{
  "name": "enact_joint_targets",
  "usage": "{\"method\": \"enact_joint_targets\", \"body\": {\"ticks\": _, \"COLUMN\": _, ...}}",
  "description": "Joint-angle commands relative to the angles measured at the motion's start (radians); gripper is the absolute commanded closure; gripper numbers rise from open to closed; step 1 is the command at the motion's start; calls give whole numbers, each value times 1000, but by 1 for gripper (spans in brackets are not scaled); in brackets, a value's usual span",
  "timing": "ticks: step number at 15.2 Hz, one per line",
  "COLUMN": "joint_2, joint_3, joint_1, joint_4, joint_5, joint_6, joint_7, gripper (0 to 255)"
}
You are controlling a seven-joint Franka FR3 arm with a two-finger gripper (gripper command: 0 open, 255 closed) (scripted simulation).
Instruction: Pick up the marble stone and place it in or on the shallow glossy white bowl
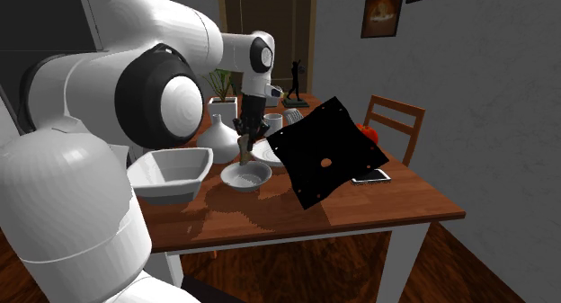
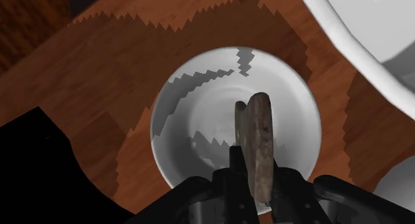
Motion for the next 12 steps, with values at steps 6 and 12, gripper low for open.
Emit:
{"method": "enact_joint_targets", "body": {"ticks": 6, "joint_2": -7, "joint_3": -1, "joint_1": -1, "joint_4": -91, "joint_5": -1, "joint_6": 84, "joint_7": -8, "gripper": 255}}
{"method": "enact_joint_targets", "body": {"ticks": 12, "joint_2": -6, "joint_3": -1, "joint_1": -1, "joint_4": -91, "joint_5": -1, "joint_6": 84, "joint_7": -8, "gripper": 255}}
